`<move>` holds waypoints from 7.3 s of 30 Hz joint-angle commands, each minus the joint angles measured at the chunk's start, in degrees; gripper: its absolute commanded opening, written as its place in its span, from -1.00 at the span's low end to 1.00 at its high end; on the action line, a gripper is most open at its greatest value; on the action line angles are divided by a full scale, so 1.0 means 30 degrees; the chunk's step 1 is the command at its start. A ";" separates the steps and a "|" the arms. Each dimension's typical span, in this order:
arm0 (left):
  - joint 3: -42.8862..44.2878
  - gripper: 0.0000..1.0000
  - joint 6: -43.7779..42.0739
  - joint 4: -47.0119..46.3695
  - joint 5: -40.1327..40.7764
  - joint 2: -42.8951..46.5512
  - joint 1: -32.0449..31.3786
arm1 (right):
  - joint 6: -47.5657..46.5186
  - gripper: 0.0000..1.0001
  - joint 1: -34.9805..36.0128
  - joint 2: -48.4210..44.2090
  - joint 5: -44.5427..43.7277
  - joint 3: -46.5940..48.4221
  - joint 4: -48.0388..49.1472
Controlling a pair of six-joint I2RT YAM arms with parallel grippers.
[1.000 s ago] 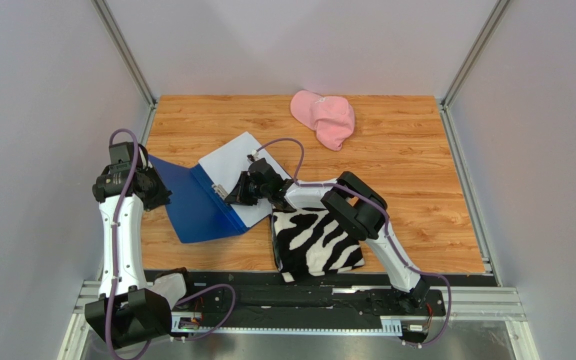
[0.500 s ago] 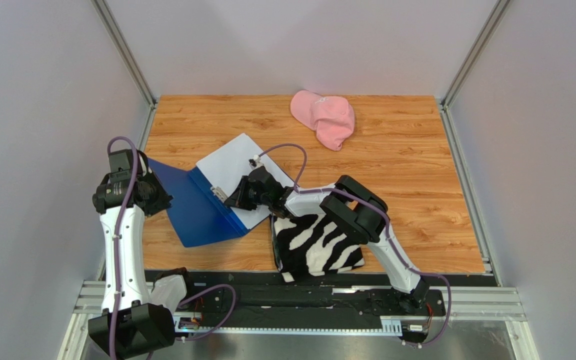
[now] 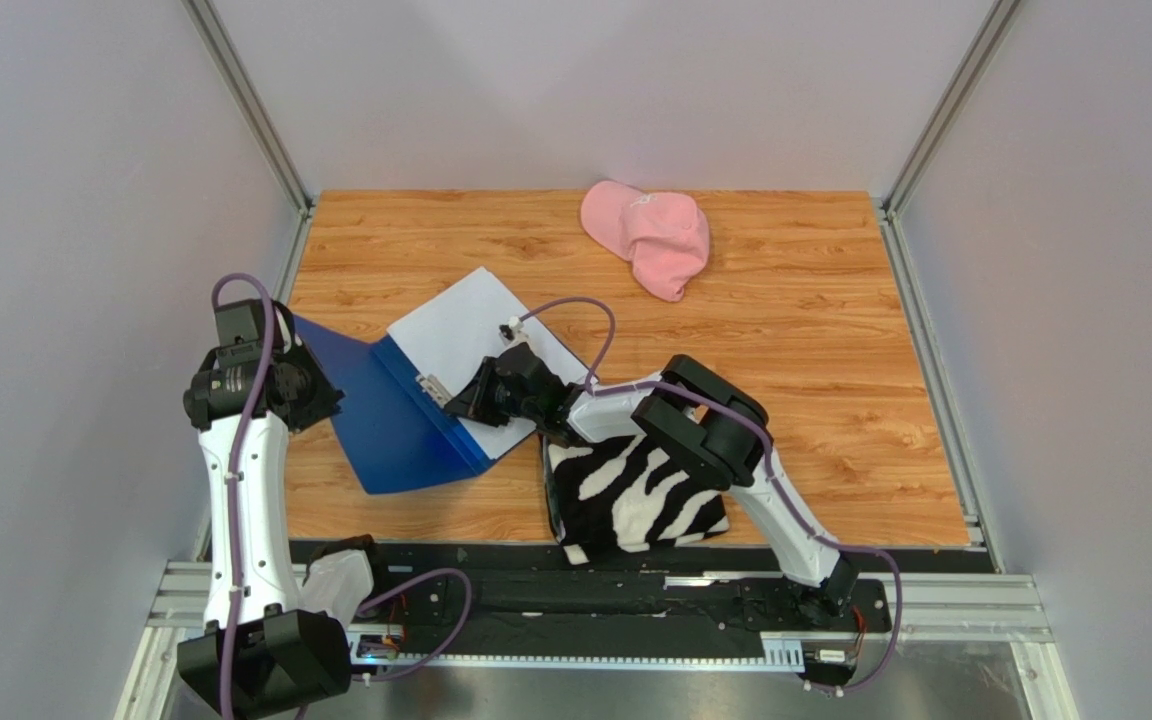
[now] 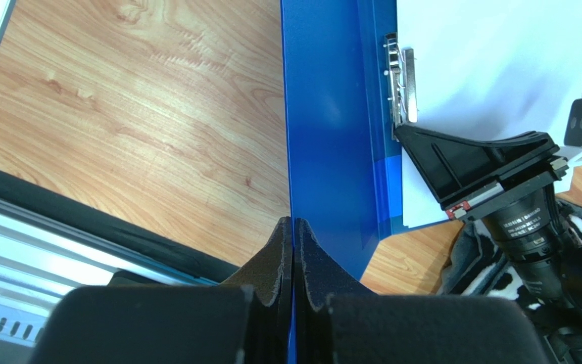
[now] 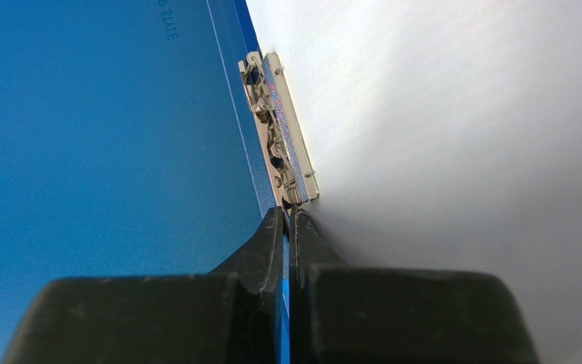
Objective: Put the files into the folder
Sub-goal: Clamp the file and folder with some files.
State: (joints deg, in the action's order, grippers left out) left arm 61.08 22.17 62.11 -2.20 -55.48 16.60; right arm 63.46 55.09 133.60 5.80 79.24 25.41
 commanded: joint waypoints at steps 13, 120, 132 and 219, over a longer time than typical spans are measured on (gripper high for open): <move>-0.2430 -1.00 0.1983 -0.1894 -0.4805 0.2379 0.0150 | -0.4746 -1.00 0.0885 0.1457 -0.5944 0.0066 -1.1101; -0.0964 -1.00 0.1836 -0.1219 -0.1873 0.2938 0.0179 | -0.4161 -1.00 0.0442 0.3830 -0.0845 0.1151 -1.2306; -0.2345 -1.00 0.2395 -0.1163 -0.3401 0.3348 0.0150 | -0.3225 -1.00 0.0242 0.5219 -0.3315 -0.1473 -0.9535; -0.0849 -1.00 -0.0592 -0.2452 -0.3838 0.1737 -0.0143 | -0.5627 -0.14 -0.4241 0.0261 1.0926 0.4695 -1.2537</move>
State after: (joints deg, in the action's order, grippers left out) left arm 55.35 23.88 56.34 -14.02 -51.05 15.81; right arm 47.48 44.16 131.94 38.50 89.71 -1.65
